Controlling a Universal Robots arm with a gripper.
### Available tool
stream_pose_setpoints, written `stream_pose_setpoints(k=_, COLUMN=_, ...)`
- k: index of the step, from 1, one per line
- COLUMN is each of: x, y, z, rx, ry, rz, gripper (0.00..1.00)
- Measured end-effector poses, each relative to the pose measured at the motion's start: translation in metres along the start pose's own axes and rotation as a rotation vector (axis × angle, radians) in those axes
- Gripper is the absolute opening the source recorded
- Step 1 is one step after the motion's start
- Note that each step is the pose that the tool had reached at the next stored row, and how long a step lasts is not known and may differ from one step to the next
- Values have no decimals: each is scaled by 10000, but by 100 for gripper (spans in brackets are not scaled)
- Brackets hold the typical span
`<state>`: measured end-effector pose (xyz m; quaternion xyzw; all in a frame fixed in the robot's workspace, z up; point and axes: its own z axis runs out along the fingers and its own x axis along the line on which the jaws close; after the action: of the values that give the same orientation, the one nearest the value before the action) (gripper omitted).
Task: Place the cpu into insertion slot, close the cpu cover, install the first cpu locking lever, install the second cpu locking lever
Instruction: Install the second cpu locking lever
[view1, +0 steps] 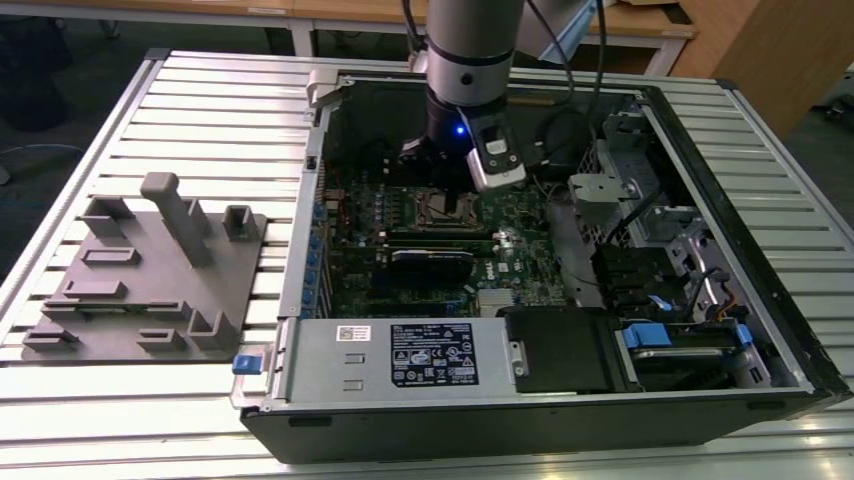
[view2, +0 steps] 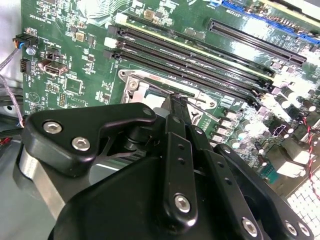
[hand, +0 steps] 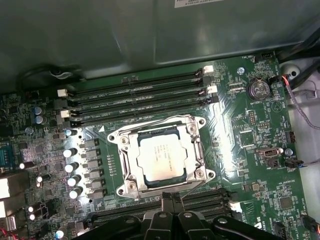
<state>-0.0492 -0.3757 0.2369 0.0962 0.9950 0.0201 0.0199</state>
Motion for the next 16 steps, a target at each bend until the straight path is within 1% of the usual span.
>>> stream_pose_setpoints(k=6, x=19, y=-9, z=1, rx=0, ry=-1, rz=2, gripper=11)
stream_pose_setpoints(k=9, x=39, y=-22, z=0, rx=-1, ry=-1, rz=1, gripper=11)
stream_pose_setpoints(k=12, x=40, y=-42, z=0, rx=0, ry=0, rz=0, gripper=11)
stream_pose_setpoints(k=16, x=53, y=-54, z=9, rx=-2, ry=-1, rz=1, gripper=11)
